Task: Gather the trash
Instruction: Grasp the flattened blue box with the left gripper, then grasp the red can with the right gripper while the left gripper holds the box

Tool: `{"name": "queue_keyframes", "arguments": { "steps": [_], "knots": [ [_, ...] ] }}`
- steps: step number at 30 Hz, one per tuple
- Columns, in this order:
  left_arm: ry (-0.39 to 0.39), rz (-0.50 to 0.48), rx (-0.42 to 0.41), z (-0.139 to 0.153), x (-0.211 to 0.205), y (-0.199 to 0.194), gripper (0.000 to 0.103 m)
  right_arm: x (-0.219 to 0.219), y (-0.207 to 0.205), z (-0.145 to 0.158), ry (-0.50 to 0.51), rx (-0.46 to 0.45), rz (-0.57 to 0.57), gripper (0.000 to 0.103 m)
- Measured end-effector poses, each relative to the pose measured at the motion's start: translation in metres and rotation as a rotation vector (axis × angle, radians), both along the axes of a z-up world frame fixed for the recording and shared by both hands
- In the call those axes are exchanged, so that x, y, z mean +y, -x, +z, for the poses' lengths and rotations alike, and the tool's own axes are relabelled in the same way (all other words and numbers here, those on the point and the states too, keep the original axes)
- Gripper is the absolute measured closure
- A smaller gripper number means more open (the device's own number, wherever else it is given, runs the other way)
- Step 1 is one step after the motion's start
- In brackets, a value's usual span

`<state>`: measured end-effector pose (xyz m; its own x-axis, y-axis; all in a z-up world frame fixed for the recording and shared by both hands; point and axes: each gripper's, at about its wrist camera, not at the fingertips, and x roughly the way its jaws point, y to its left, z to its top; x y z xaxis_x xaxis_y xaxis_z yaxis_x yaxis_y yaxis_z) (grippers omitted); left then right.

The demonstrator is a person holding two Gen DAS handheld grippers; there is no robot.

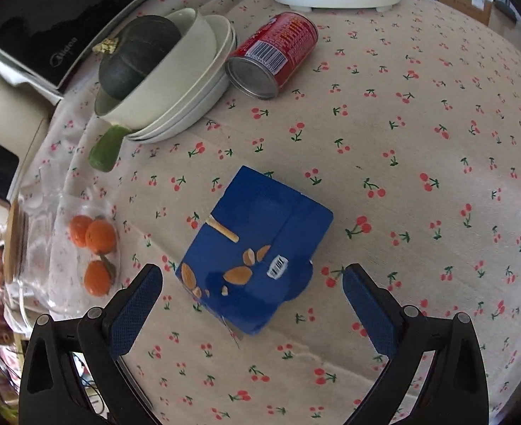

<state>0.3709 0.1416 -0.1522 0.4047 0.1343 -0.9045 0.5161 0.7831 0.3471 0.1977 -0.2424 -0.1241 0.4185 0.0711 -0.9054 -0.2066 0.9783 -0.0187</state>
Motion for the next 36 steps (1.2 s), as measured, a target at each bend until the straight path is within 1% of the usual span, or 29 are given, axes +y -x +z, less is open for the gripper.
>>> {"name": "queue_keyframes", "arguments": {
  "steps": [2,4,6,8,10,11,15,17,19,20,22,25,26,27,29,31,33,36],
  "knots": [
    [0.002,-0.031,0.033,-0.006,0.003,-0.013,0.0,-0.007,-0.001,-0.007,0.001,0.024,-0.013,0.0],
    [0.012,-0.038,0.077,-0.014,0.009,-0.025,0.0,-0.011,-0.002,-0.013,0.011,0.04,-0.02,0.0],
    [0.091,-0.021,0.09,-0.013,0.018,-0.034,0.001,-0.011,-0.003,-0.018,0.023,0.05,-0.013,0.0],
    [0.177,0.029,0.11,-0.013,0.027,-0.041,0.006,-0.007,-0.005,-0.02,0.028,0.054,0.003,0.0],
    [0.282,0.071,0.122,-0.015,0.036,-0.041,0.014,0.0,-0.006,-0.021,0.024,0.057,0.02,0.0],
    [0.324,0.097,0.117,-0.015,0.041,-0.039,0.015,0.004,-0.006,-0.021,0.018,0.062,0.029,0.0],
    [0.438,0.181,0.023,-0.014,0.051,-0.016,0.016,0.027,-0.017,-0.013,-0.028,0.052,0.077,0.0],
    [0.491,0.225,-0.018,-0.013,0.052,-0.001,0.017,0.042,-0.029,-0.004,-0.035,0.015,0.102,0.0],
    [0.54,0.267,-0.056,-0.011,0.051,0.016,0.018,0.063,-0.044,0.007,-0.051,-0.044,0.132,0.0],
    [0.54,0.285,-0.083,-0.011,0.05,0.023,0.018,0.075,-0.053,0.012,-0.051,-0.076,0.145,0.0],
    [0.516,0.31,-0.132,-0.01,0.044,0.036,0.018,0.102,-0.071,0.02,-0.069,-0.133,0.175,0.0],
    [0.482,0.341,-0.167,-0.011,0.04,0.046,0.018,0.146,-0.104,0.021,-0.11,-0.169,0.214,0.0],
    [0.487,0.348,-0.177,-0.012,0.04,0.049,0.019,0.16,-0.116,0.019,-0.118,-0.177,0.221,0.0],
    [0.506,0.356,-0.184,-0.009,0.044,0.051,0.024,0.174,-0.127,0.015,-0.118,-0.18,0.23,0.0],
    [0.546,0.389,-0.189,-0.003,0.057,0.053,0.024,0.199,-0.149,0.011,-0.099,-0.206,0.24,0.0],
    [0.591,0.41,-0.172,-0.003,0.069,0.053,0.024,0.222,-0.17,0.007,-0.071,-0.238,0.255,0.0],
    [0.597,0.429,-0.172,-0.008,0.075,0.05,0.024,0.24,-0.19,0.003,-0.063,-0.263,0.261,0.0],
    [0.617,0.442,-0.165,-0.014,0.083,0.05,0.026,0.257,-0.215,-0.004,-0.089,-0.254,0.266,0.0]
  ]
}}
